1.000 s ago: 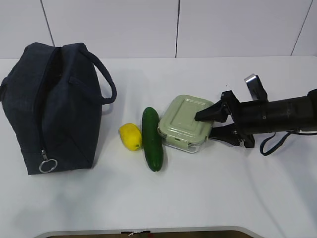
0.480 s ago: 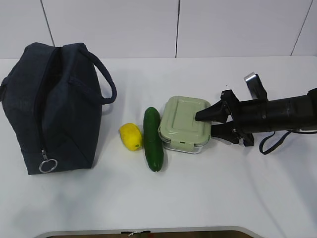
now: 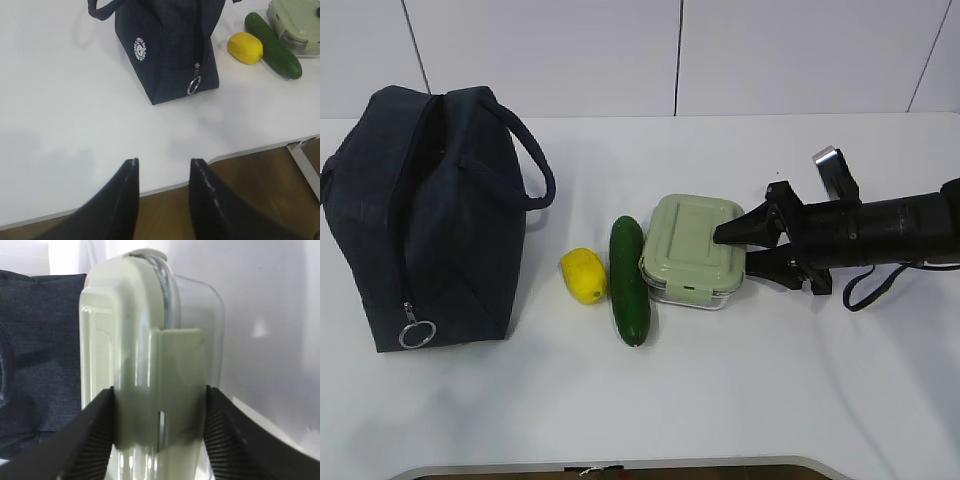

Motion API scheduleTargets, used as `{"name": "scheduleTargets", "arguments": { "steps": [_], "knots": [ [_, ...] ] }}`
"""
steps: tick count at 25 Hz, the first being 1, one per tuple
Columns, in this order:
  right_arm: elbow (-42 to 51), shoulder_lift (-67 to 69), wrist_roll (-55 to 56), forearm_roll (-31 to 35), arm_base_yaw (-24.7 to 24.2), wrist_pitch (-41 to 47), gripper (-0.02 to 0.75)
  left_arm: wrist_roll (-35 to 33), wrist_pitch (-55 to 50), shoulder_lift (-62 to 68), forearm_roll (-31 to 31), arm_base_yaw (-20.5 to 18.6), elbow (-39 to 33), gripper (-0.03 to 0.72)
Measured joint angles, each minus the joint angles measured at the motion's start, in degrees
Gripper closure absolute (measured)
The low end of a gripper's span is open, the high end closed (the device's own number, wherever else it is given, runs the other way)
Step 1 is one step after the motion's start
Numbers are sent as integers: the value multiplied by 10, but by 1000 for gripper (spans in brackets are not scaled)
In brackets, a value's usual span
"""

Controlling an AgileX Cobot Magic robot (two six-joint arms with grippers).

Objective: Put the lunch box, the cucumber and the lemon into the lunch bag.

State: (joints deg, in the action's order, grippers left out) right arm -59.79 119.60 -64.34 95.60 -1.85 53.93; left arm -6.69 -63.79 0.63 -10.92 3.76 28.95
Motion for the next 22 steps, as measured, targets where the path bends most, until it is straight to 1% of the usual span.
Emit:
{"name": "scheduleTargets", "arguments": {
  "steps": [8, 22],
  "knots": [
    [0, 1, -1, 2, 0, 2, 345, 0, 0, 0, 0, 0, 0, 449],
    [-2, 4, -20, 1, 0, 39, 348, 0, 0, 0, 0, 0, 0, 449]
  ]
}}
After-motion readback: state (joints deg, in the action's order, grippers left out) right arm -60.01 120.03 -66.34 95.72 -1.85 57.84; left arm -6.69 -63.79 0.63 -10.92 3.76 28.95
